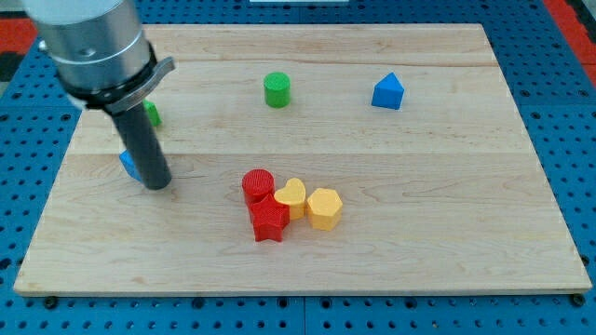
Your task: Move the blue triangle towards the green circle
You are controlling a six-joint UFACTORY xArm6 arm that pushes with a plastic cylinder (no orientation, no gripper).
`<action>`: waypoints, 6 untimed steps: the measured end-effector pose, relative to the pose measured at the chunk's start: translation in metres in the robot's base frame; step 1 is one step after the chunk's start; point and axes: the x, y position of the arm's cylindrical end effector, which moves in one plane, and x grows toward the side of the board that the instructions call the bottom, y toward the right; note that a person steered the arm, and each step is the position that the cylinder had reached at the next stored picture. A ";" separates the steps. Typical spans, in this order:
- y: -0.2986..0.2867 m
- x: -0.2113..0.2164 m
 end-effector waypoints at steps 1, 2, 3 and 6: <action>0.004 -0.035; -0.017 -0.076; 0.010 -0.072; 0.301 -0.107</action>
